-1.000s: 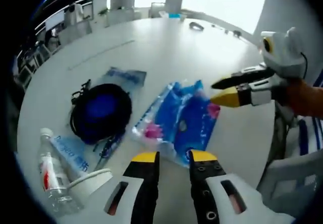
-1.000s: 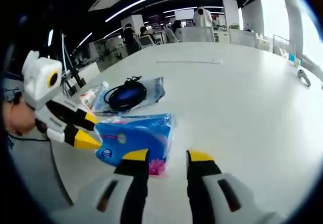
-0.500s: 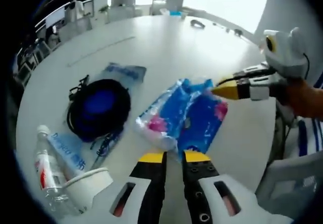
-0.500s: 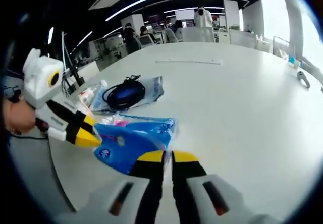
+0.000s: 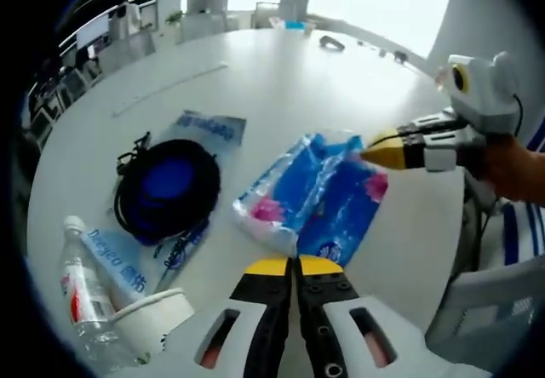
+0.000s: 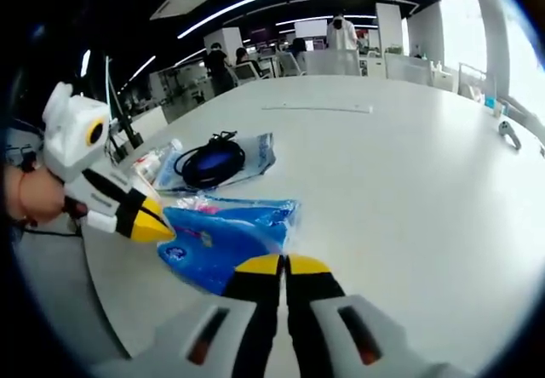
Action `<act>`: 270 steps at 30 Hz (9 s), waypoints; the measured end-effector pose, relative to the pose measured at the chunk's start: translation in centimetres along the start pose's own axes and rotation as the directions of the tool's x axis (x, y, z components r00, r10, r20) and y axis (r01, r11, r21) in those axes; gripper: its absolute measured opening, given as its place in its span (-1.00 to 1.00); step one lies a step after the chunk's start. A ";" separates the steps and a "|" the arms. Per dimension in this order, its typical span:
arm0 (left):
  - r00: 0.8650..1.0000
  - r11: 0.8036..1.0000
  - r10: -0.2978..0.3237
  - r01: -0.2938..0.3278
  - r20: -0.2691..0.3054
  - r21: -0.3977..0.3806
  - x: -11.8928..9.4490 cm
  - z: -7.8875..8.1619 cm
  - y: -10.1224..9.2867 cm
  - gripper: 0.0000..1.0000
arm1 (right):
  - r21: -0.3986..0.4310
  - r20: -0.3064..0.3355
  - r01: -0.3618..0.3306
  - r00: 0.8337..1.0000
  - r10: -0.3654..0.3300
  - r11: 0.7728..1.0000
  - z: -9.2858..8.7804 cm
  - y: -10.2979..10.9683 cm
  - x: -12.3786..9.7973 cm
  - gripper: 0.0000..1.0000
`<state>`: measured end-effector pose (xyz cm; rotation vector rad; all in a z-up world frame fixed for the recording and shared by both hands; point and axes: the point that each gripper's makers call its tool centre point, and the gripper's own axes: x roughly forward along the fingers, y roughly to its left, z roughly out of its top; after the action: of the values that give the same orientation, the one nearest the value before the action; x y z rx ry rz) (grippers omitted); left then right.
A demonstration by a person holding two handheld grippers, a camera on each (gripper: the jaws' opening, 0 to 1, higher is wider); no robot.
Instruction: Arrange the tabletop items into an orderly group along one side of the table until the central work area is clear of visible clutter.
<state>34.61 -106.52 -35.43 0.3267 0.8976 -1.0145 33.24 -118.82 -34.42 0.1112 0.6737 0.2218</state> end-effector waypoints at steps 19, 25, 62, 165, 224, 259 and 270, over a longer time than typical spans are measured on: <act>0.992 0.999 -0.018 0.013 0.127 0.037 -1.5 4.9 0.2 -1.00 | -0.005 0.094 0.041 0.995 -0.040 0.999 4.1 -1.2 -1.9 -1.00; 0.987 0.995 -0.029 0.014 0.155 0.096 -1.7 7.3 0.1 -1.00 | -0.008 0.122 0.058 0.991 -0.057 0.998 5.7 -1.9 -2.4 -1.00; 0.957 0.974 -0.119 0.061 0.266 0.217 0.6 21.9 -0.1 -1.00 | 0.004 0.248 0.195 0.950 -0.190 0.981 14.7 -9.5 -4.5 -1.00; 0.986 0.967 -0.166 0.161 0.012 0.195 10.3 13.1 -1.8 -0.50 | 0.121 -0.037 0.228 0.974 -0.225 0.966 3.3 -14.8 0.3 -0.66; 0.935 0.985 -0.154 0.118 0.321 0.129 -1.5 16.7 2.5 -0.09 | 0.048 0.178 0.172 0.968 -0.178 0.984 12.2 -8.2 -1.5 -0.42; 0.939 0.999 0.053 -0.053 0.340 -0.012 -8.9 10.8 12.4 0.05 | -0.082 0.180 -0.041 0.982 0.055 0.996 15.9 4.6 4.2 -0.40; 0.940 0.997 0.076 -0.068 0.332 -0.036 -9.5 9.7 13.8 0.05 | -0.112 0.147 -0.078 0.985 0.094 0.991 15.7 6.4 5.9 -0.39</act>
<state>48.86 -99.72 -24.27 0.1582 0.5857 -0.9553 46.57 -111.67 -24.66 0.0553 0.5052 0.3284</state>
